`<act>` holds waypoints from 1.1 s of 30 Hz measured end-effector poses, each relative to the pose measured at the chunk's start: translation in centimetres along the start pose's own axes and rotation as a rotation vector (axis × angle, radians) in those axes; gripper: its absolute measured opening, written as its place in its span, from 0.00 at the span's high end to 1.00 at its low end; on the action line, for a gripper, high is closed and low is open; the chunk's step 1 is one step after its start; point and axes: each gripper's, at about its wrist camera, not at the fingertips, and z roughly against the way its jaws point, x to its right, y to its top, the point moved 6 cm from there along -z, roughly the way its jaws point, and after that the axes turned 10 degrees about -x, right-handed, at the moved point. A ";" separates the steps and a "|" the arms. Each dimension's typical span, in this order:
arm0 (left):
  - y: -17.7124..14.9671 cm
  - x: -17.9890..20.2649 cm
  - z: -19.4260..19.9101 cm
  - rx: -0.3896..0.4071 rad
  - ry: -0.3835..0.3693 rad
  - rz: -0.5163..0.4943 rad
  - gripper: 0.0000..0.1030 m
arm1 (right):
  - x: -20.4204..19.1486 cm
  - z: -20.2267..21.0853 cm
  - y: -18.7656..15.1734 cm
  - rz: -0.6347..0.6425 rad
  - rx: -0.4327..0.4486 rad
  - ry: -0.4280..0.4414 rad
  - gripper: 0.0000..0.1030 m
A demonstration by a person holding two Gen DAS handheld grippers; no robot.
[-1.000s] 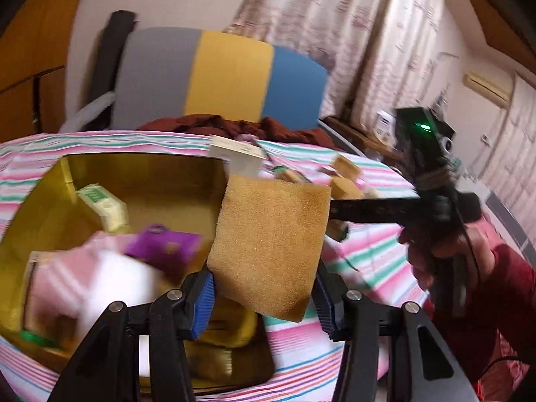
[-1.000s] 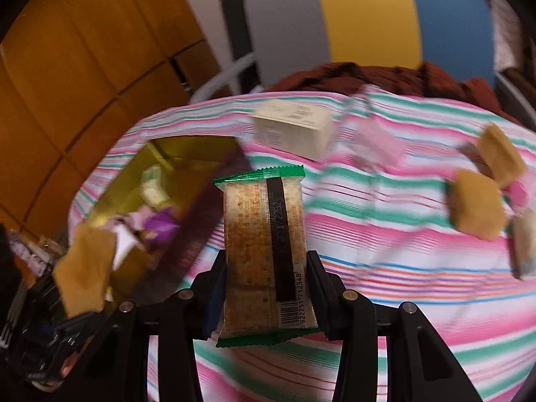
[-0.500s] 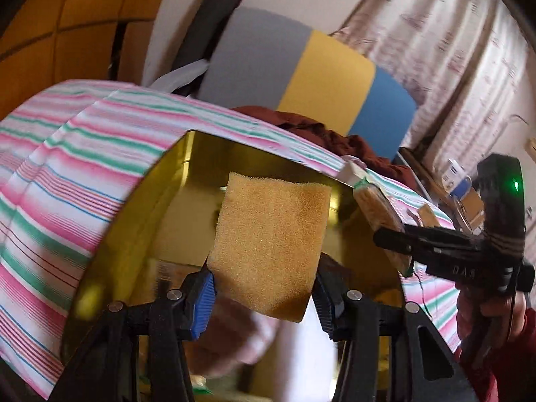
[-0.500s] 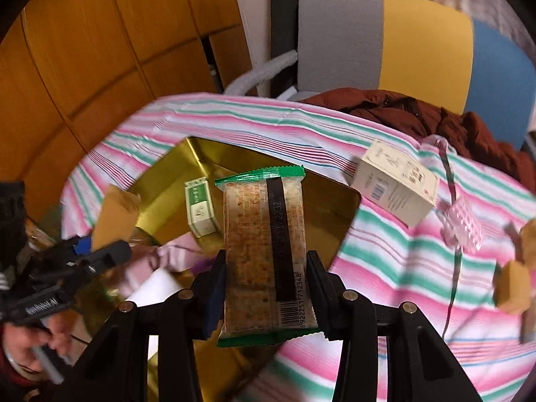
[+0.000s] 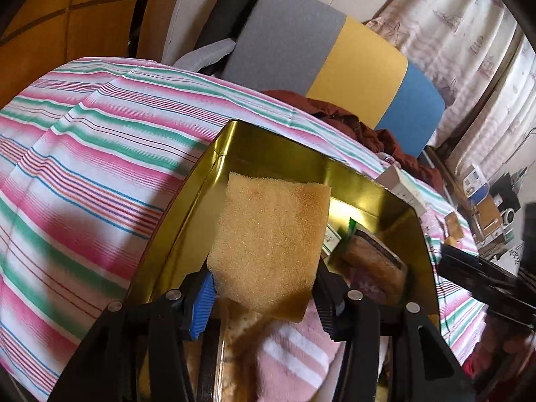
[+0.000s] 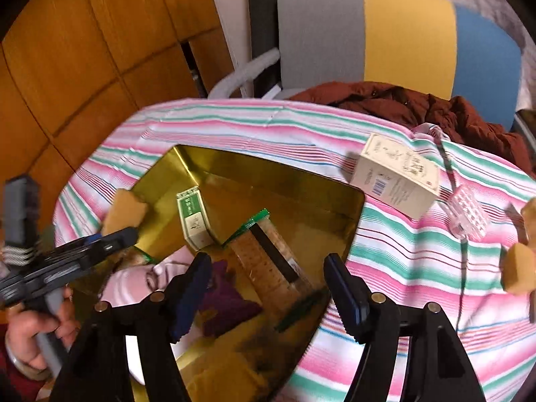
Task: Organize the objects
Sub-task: 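Carry the orange sponge to the tray with the left tool while the right tool carries the cracker packet, then open both tools over the tray to drop the sponge and cracker packet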
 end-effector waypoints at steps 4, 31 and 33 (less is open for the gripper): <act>0.5 0.2 -0.6 -0.030 0.033 0.014 0.43 | 1.3 1.7 -1.1 -0.034 0.024 0.018 0.31; -4.1 6.9 5.5 0.150 -0.007 -0.018 0.25 | 11.4 5.0 -8.7 -0.207 -0.007 -0.073 0.29; -4.6 8.5 5.2 0.144 -0.012 -0.060 0.25 | 11.9 4.9 -9.3 -0.212 -0.019 -0.082 0.29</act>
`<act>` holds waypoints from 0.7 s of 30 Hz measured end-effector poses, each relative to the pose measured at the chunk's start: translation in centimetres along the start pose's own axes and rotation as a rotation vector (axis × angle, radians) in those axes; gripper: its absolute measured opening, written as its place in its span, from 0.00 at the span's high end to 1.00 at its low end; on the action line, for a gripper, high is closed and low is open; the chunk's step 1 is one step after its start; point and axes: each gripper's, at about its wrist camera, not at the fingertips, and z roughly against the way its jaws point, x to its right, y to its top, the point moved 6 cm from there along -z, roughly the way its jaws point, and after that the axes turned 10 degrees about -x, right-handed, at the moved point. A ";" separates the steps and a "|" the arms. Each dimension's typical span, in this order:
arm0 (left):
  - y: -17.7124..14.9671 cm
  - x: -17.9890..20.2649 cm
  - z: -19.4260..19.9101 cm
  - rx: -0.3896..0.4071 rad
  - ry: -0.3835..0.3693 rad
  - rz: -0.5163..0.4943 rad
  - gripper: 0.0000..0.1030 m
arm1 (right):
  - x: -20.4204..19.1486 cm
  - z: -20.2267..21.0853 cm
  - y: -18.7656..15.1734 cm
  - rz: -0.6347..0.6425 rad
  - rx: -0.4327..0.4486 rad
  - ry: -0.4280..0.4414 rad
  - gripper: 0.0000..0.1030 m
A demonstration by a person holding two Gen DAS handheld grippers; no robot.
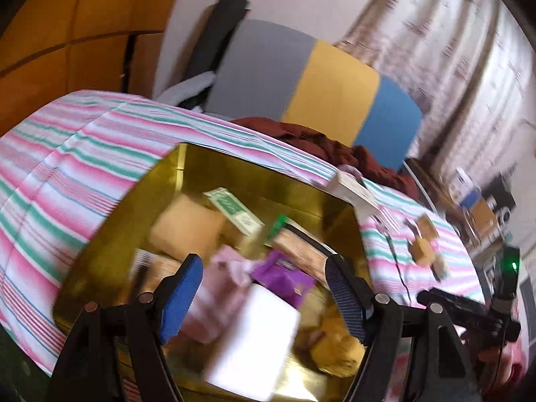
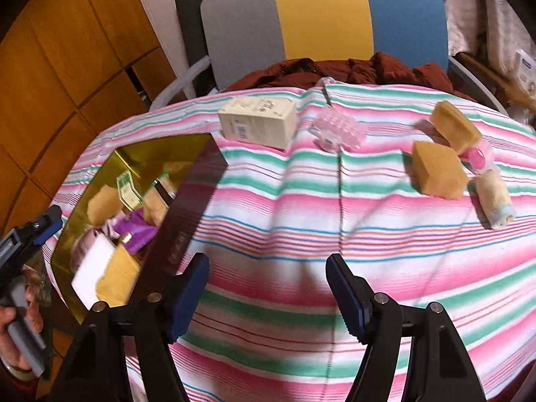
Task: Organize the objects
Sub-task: 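Open both tools over the tray to drop the sponge and cracker packet, then return both tools to the pile and grasp the white-and-blue rolled sock with the right tool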
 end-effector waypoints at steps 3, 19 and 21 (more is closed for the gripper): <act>-0.9 2.7 -0.4 -0.024 -0.024 -0.074 0.25 | 1.1 -0.4 -0.7 -0.012 -0.029 -0.017 0.26; -6.1 14.2 -2.1 -0.138 -0.158 -0.361 0.25 | 10.8 1.0 -2.1 -0.239 -0.039 -0.184 0.26; -6.7 15.3 -2.3 -0.151 -0.176 -0.385 0.25 | 12.9 1.4 -2.1 -0.299 -0.049 -0.200 0.26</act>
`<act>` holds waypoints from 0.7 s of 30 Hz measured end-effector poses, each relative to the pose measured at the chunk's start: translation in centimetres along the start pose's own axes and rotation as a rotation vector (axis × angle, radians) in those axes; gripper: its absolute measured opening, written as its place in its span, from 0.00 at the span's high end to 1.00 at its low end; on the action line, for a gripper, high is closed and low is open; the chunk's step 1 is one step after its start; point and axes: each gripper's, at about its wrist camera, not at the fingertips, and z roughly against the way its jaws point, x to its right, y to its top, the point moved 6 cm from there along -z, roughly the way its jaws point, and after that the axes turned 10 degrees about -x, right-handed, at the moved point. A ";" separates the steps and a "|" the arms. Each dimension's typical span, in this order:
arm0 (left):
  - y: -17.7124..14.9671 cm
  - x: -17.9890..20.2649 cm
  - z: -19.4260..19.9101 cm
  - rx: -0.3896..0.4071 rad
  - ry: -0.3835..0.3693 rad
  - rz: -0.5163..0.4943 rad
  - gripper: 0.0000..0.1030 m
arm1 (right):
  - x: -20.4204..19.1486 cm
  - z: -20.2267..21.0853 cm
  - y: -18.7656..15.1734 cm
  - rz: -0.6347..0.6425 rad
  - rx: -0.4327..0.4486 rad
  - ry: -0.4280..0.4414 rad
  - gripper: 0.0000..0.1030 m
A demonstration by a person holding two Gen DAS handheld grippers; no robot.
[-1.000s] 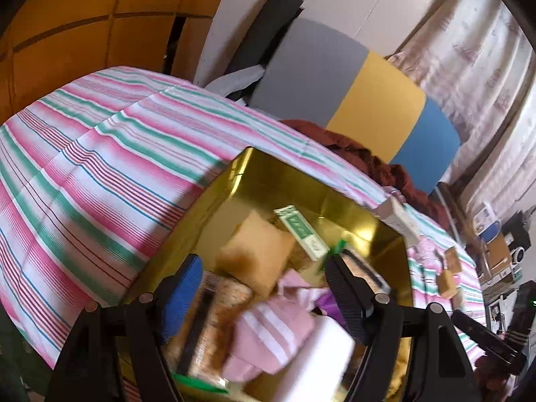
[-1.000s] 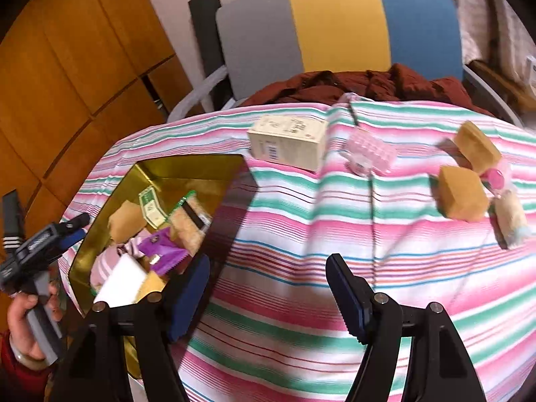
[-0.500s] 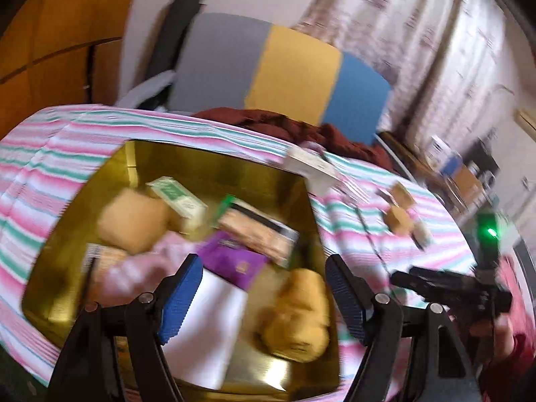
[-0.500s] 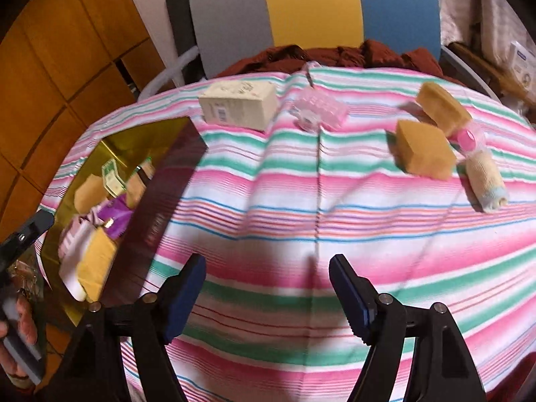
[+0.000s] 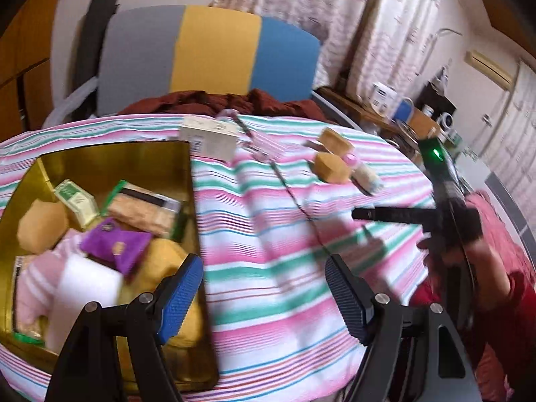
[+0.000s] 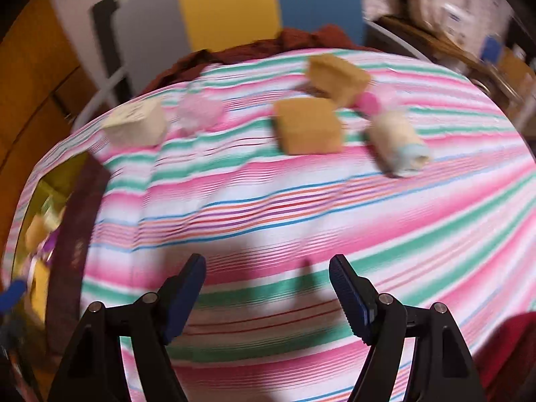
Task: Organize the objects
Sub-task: 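Return both tools to the pile and grasp the white-and-blue rolled sock with the right tool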
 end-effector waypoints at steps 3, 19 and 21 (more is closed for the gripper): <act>-0.3 1.3 -0.6 -0.015 -0.002 -0.037 0.25 | 2.7 0.3 1.0 -0.040 0.011 -0.060 0.26; -1.0 4.2 -3.2 -0.115 -0.026 -0.075 0.25 | 11.6 -0.7 9.4 -0.129 0.127 -0.148 0.24; -1.0 4.3 -3.4 -0.123 -0.021 -0.078 0.25 | 12.0 -1.4 10.2 -0.127 0.148 -0.175 0.24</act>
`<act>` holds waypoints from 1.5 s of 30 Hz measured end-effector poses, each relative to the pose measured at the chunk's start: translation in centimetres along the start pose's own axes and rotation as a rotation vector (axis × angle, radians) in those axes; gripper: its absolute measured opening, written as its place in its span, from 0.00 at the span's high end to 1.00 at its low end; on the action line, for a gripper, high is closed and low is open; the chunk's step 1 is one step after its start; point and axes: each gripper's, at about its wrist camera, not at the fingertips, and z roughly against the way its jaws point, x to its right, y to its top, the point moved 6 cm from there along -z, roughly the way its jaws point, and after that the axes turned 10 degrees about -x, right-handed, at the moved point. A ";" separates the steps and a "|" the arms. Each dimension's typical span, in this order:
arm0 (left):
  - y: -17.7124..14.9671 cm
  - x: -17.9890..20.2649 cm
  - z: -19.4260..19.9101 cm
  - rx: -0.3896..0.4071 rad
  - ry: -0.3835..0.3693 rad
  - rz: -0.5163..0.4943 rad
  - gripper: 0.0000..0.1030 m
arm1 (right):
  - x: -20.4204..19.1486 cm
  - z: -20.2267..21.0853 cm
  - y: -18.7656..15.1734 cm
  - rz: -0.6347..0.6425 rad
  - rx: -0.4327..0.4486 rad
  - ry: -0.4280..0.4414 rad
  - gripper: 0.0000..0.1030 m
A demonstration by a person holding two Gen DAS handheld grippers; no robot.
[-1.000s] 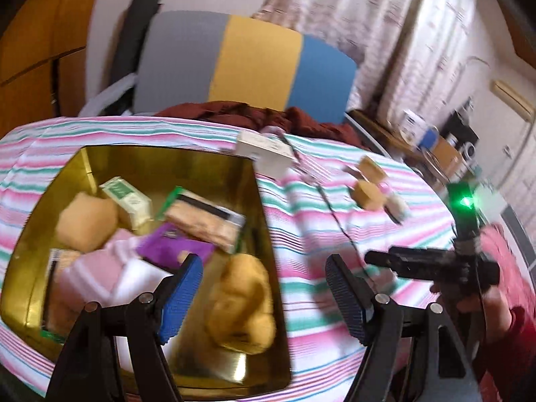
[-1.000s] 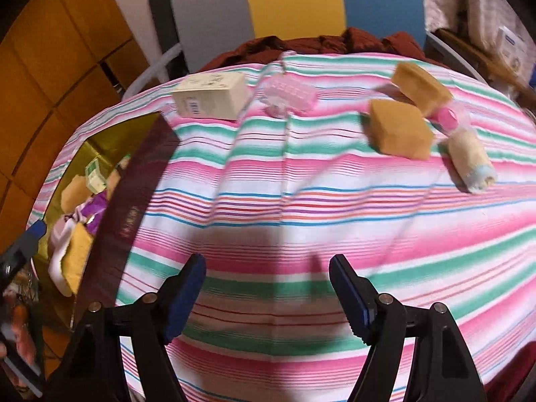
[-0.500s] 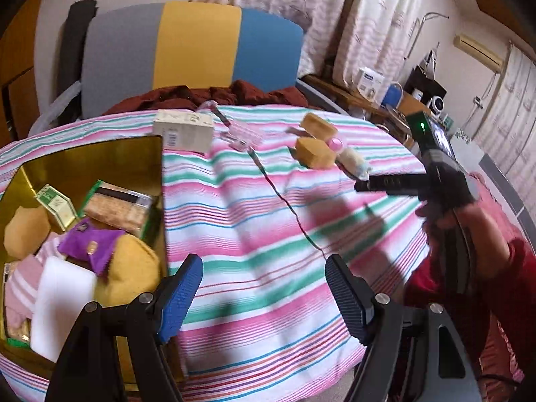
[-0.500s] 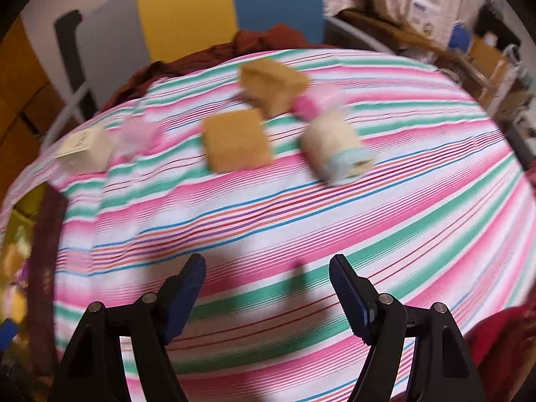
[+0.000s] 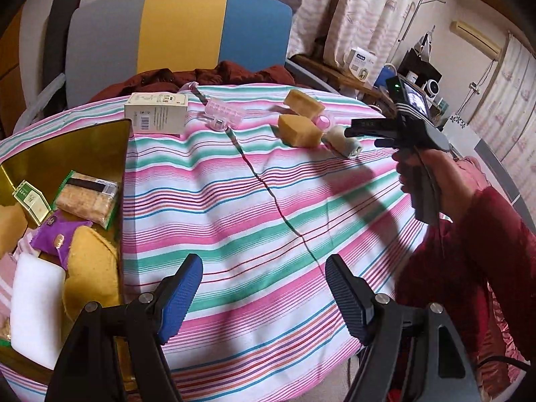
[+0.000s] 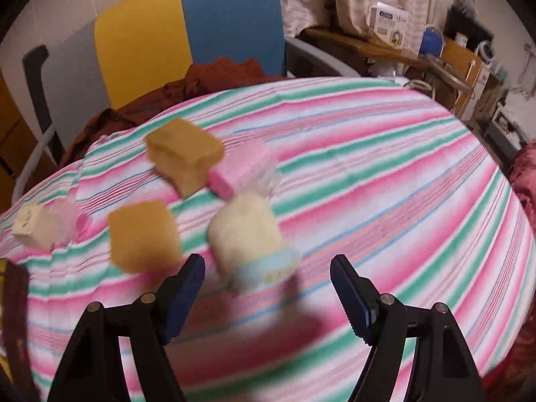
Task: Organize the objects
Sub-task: 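Return both tools to the pile and grasp the white-and-blue rolled sock with the right tool, then grasp the second orange sponge with the left tool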
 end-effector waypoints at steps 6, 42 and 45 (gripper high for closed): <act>0.6 0.5 -1.3 -0.025 0.000 -0.002 0.25 | -1.1 -1.7 0.6 0.071 0.000 0.026 0.25; 20.4 7.5 -19.4 -0.098 0.161 -0.002 0.13 | 4.3 -2.6 0.6 -0.155 -0.133 0.020 0.45; 20.6 6.6 -20.4 -0.099 0.158 0.043 0.13 | 4.4 -2.6 0.5 -0.161 -0.135 0.024 0.44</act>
